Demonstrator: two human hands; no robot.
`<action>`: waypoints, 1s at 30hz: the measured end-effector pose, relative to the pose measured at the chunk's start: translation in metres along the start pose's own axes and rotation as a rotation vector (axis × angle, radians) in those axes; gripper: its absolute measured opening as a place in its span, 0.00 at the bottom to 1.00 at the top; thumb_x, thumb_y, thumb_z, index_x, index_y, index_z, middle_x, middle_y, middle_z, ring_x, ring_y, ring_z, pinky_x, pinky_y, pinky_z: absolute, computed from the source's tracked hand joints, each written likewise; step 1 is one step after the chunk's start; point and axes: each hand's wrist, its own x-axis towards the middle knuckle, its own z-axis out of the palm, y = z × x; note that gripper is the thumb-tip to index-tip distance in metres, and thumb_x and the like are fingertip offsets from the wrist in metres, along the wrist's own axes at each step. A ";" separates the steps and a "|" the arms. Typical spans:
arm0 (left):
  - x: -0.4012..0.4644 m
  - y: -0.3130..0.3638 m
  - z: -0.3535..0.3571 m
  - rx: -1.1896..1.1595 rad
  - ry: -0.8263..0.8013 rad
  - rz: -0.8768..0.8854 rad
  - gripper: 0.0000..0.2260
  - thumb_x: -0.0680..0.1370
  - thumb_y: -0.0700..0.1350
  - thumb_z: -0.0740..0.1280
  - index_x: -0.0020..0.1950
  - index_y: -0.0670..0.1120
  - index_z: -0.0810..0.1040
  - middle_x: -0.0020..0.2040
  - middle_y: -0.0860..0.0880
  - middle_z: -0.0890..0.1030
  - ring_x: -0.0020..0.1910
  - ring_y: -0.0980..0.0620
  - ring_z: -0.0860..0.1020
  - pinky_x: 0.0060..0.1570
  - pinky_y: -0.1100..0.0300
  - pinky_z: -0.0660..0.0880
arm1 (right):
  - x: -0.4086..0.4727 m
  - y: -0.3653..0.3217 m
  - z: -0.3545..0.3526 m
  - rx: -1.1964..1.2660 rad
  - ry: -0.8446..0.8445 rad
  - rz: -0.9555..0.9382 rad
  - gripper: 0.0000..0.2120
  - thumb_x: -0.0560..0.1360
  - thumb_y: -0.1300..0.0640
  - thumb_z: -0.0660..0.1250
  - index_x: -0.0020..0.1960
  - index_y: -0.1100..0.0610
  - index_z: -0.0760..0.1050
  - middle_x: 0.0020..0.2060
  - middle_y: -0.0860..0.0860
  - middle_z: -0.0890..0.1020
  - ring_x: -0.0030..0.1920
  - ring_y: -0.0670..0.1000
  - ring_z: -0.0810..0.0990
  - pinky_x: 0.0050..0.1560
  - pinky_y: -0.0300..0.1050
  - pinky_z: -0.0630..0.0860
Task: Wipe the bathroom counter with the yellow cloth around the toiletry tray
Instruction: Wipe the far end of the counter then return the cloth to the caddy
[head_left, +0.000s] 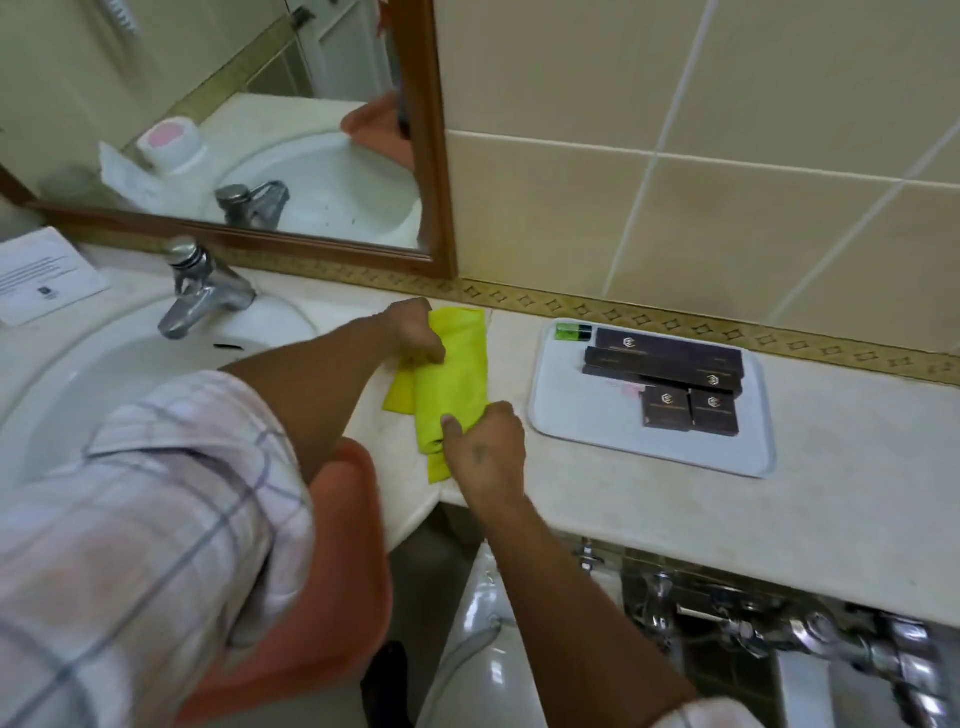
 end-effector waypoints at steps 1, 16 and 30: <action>-0.003 -0.005 0.001 -0.045 -0.011 -0.005 0.35 0.64 0.49 0.79 0.67 0.42 0.72 0.64 0.41 0.77 0.60 0.43 0.77 0.52 0.56 0.75 | 0.004 -0.005 0.005 0.028 0.001 0.039 0.25 0.72 0.49 0.70 0.59 0.65 0.67 0.57 0.62 0.78 0.58 0.63 0.78 0.54 0.52 0.75; -0.065 0.142 0.013 -0.265 -0.460 0.305 0.13 0.67 0.36 0.75 0.49 0.46 0.80 0.44 0.41 0.82 0.40 0.44 0.80 0.41 0.52 0.80 | -0.044 0.093 -0.127 0.549 0.108 0.166 0.10 0.61 0.53 0.71 0.40 0.55 0.78 0.38 0.54 0.84 0.40 0.58 0.83 0.39 0.52 0.80; -0.094 0.368 0.190 0.035 -0.203 0.709 0.25 0.69 0.47 0.77 0.63 0.41 0.77 0.61 0.42 0.79 0.60 0.42 0.77 0.58 0.53 0.75 | -0.052 0.255 -0.296 0.360 0.587 0.388 0.16 0.70 0.57 0.74 0.55 0.60 0.76 0.51 0.60 0.83 0.49 0.59 0.81 0.51 0.48 0.78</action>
